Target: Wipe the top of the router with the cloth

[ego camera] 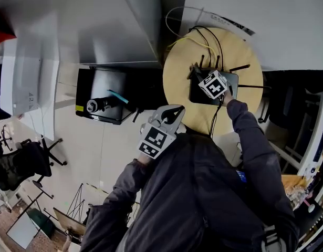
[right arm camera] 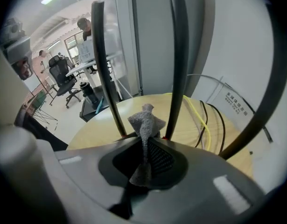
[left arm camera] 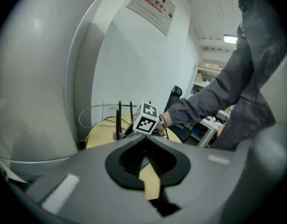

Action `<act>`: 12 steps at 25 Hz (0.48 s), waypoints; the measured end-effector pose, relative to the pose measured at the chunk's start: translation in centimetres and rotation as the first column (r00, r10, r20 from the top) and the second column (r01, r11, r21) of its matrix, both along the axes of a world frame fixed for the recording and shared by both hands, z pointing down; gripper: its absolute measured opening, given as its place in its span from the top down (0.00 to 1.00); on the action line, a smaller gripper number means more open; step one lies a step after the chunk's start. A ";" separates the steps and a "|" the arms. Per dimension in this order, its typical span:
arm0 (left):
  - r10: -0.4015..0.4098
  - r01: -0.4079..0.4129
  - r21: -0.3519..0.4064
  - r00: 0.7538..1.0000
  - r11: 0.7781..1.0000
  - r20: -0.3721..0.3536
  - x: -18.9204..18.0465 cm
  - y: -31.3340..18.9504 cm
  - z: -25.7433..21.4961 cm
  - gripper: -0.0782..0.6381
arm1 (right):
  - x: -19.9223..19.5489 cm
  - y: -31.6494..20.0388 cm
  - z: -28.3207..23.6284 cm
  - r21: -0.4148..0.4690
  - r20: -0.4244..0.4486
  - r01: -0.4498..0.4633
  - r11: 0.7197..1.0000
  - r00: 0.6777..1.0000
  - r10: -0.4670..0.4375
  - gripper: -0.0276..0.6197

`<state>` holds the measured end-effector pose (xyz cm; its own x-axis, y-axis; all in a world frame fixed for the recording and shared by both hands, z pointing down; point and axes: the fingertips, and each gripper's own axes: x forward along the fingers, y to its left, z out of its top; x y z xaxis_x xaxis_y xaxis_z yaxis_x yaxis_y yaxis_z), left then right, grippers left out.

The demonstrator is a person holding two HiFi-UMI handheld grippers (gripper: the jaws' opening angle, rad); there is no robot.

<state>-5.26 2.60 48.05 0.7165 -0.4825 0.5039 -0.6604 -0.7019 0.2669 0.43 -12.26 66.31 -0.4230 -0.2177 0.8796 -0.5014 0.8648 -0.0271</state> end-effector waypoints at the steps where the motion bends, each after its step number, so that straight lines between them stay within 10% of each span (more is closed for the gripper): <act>1: -0.010 0.010 -0.002 1.000 1.000 -0.002 -0.1 0.0 0.0 0.89 | -0.1 0.0 0.1 -0.002 -0.007 0.008 1.000 1.000 -0.008 0.91; 12: -0.019 0.019 -0.003 1.000 1.000 -0.014 0.1 0.2 0.0 0.89 | -0.3 5.9 0.3 -0.079 0.035 0.065 0.995 0.997 -0.062 0.91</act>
<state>-5.11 2.78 48.05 0.7139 -0.4948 0.4954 -0.6700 -0.6884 0.2780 0.13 -6.37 66.58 -0.4624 -0.1190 0.8786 -0.4433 0.8892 -0.1129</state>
